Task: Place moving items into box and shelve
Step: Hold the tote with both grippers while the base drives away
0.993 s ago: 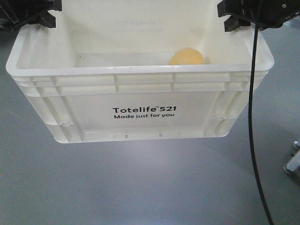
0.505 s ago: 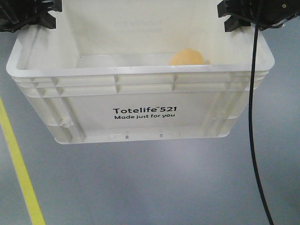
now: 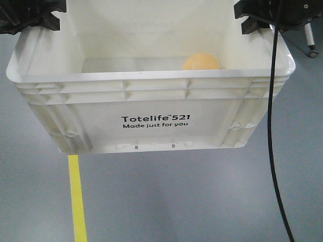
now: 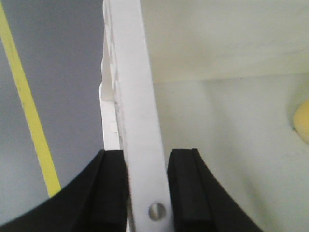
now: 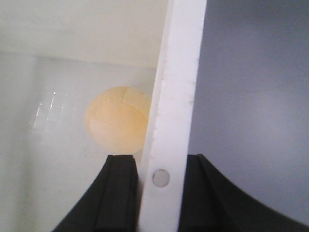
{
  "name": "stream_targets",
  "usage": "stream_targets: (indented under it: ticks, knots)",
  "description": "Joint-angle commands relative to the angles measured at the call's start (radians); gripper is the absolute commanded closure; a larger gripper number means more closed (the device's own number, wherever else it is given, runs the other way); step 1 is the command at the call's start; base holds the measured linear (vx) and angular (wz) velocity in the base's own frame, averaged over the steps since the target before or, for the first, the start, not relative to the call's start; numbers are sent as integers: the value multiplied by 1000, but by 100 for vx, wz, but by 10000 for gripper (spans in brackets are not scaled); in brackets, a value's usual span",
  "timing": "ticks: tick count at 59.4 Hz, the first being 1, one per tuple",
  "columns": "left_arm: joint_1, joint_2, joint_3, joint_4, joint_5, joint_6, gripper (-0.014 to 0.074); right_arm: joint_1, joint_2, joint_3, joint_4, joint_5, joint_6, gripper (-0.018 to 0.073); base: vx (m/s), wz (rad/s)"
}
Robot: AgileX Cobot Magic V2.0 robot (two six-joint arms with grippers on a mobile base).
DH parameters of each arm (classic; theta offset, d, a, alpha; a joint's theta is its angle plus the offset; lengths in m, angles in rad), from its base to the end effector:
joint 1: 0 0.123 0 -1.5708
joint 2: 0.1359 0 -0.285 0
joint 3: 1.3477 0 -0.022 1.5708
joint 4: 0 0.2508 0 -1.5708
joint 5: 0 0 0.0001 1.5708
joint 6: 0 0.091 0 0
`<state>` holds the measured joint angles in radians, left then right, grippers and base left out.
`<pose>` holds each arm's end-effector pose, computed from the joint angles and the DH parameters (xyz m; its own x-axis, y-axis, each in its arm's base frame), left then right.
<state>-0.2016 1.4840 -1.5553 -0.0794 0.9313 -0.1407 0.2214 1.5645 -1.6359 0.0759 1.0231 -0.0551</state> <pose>0.3155 -0.0704 0.4056 -0.7166 -0.0441 -0.6961 0.1125 0.9776 -0.1777 0.3304 0.0804 0.3979 -0.7373 -0.1818 -0.6507 -0.2717 0.9616 0.0391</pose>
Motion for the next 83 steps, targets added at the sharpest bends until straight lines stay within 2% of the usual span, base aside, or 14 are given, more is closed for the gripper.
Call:
stream_targets:
  ticks: [1, 32, 83]
  knots:
    - [-13, -57, -50, -81, -132, 0, 613, 11, -56, -46, 66, -108, -34, 572, 28, 60]
    - [-13, -57, -50, -81, -130, 0, 613, 11, -56, -46, 66, -107, -34, 572, 35, 49]
    - [-13, -57, -50, -81, -110, 0, 611, 11, -56, -46, 59, -106, -34, 572, 52, 23]
